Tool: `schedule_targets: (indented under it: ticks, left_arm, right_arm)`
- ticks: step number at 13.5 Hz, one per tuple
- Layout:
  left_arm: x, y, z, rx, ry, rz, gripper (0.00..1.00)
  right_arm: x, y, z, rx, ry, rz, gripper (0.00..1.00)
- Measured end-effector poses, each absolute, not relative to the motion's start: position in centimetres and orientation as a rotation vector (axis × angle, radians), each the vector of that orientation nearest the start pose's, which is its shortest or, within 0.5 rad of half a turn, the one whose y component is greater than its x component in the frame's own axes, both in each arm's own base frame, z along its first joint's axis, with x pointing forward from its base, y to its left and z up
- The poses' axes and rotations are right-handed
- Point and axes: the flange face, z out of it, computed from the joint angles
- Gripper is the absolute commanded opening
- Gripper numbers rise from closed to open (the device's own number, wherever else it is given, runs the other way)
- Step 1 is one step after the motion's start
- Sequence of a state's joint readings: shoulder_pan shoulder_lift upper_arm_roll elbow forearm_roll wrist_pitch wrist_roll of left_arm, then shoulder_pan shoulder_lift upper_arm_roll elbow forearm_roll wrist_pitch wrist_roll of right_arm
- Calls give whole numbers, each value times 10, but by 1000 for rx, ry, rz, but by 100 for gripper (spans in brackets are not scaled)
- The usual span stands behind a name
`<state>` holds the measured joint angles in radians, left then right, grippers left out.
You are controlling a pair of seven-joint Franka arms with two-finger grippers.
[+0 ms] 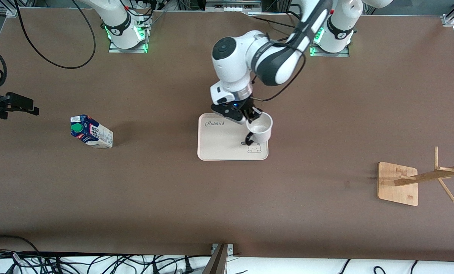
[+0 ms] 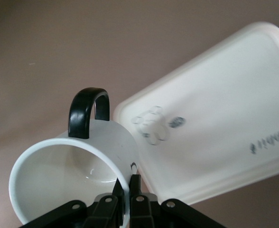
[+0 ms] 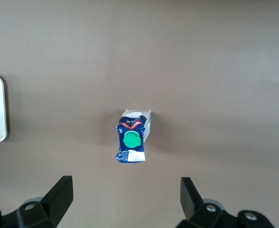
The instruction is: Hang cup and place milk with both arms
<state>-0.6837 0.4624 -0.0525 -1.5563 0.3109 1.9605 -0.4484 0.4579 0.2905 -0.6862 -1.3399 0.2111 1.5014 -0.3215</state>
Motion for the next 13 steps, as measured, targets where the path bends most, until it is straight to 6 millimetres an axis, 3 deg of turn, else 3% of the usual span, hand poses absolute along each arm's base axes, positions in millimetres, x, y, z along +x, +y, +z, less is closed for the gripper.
schedule_targets:
  ticks: [4, 7, 9, 13]
  left_arm:
    - [597, -293, 468, -3005, 148, -145, 0]
    - [627, -215, 519, -3045, -37, -124, 0]
    - [638, -168, 534, -3102, -107, -49, 0]
    - [647, -65, 530, -3182, -183, 115, 0]
  right_arm:
    - [619, -58, 616, -3220, -211, 40, 100]
    - [619, -57, 622, -3280, -227, 46, 100]
    - [618, -60, 621, -3283, -218, 60, 100]
    - [621, -57, 610, -3236, -256, 103, 100]
